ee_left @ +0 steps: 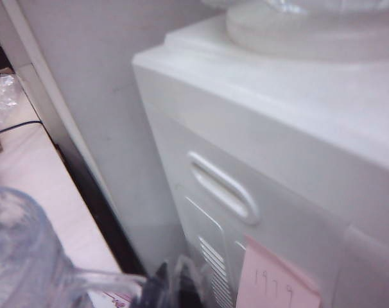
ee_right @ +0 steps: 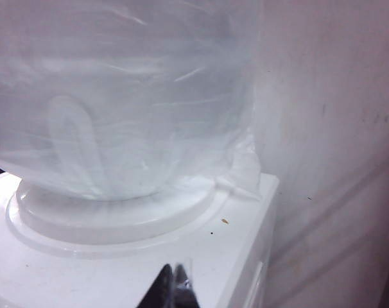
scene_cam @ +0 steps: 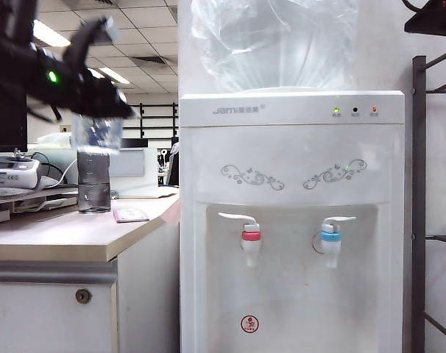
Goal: Pick up the plastic mug from the left desk, go to the cold water outlet of the water dispenser, press the vertical switch to get some water, then put the mug back on the desk.
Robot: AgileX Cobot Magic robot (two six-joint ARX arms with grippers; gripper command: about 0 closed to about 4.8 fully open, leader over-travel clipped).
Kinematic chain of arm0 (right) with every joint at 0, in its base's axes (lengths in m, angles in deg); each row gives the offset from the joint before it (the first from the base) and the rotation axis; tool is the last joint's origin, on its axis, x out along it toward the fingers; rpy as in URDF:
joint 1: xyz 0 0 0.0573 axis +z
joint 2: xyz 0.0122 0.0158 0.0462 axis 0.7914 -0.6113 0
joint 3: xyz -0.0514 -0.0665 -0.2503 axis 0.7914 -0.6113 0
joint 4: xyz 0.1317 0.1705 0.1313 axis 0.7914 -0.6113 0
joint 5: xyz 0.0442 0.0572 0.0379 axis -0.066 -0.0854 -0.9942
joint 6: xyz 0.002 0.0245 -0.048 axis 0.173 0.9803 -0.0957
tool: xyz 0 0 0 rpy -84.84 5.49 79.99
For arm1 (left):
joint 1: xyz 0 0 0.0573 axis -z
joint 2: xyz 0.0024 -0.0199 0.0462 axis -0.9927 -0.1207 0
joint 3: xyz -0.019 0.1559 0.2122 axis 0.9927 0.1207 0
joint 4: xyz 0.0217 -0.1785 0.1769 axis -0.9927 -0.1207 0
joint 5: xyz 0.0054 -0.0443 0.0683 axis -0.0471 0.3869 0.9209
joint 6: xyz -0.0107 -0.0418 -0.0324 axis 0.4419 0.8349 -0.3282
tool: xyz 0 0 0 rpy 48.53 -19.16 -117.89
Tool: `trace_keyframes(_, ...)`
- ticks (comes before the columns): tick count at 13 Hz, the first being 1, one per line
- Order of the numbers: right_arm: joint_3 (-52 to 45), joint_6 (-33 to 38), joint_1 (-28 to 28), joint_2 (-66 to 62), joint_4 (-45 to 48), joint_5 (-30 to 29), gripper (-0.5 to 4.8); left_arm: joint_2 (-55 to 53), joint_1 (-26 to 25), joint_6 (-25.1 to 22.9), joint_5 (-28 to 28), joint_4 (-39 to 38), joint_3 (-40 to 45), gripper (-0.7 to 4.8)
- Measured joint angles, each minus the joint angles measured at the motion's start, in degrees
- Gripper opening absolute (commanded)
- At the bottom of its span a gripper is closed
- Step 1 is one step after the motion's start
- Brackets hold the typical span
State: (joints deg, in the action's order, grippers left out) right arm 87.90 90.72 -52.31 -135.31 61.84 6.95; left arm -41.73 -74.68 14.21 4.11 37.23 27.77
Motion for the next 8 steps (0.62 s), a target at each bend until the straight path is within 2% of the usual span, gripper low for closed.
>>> trace_keyframes(4,0.0,0.0,0.0,0.0,0.0,0.0,-0.06,-7.6,0.0,0.2,0.4,7.2,0.0,-0.06)
trace_keyframes(8,0.0,0.0,0.0,0.0,0.0,0.0,-0.06,-14.1,-1.0,2.6,1.8,12.6,0.0,-0.06)
